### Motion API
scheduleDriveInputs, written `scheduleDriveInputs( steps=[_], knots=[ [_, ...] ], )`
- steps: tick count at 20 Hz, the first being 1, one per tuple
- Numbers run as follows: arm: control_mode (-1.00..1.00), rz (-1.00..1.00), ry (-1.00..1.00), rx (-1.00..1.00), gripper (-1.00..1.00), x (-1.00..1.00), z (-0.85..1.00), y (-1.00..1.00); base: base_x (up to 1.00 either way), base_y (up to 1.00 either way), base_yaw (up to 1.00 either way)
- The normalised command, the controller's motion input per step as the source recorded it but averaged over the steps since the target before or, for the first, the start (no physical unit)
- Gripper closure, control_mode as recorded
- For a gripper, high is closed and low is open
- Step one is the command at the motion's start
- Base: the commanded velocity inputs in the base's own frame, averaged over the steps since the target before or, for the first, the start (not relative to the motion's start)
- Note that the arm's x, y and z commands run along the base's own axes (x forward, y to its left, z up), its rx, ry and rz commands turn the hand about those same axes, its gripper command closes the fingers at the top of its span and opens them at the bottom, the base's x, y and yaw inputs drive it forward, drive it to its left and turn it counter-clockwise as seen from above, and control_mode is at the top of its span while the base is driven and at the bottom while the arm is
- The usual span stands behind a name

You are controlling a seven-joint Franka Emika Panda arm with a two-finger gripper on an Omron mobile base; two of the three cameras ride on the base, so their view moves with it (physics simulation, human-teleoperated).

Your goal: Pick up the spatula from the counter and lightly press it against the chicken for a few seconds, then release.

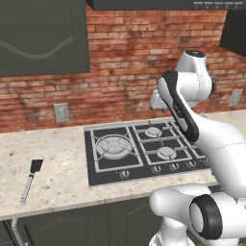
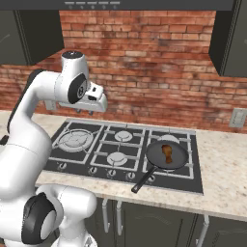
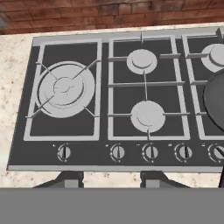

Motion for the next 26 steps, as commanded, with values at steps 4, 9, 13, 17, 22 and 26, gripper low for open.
scheduleDriveInputs(
  steps=[4,9,13,17,22,26],
  knots=[
    [-1.00,0.00,-0.01,0.00,-1.00,-0.13,0.00,0.10,0.00,0.00,0.00],
    [-1.00,0.00,0.00,-0.02,-1.00,-0.14,0.00,0.47,0.00,0.00,0.00],
    [-1.00,0.00,-0.02,-0.01,-1.00,-0.24,0.00,0.49,0.00,0.00,0.00],
    [-1.00,-0.01,-0.06,0.00,-1.00,-0.35,0.00,0.54,0.00,0.00,0.00],
    [-1.00,-0.03,-0.06,0.00,-1.00,-0.36,0.00,0.55,0.00,0.00,0.00],
    [-1.00,-0.05,-0.05,-0.01,-1.00,-0.34,0.00,0.53,0.00,0.00,0.00]
  ],
)
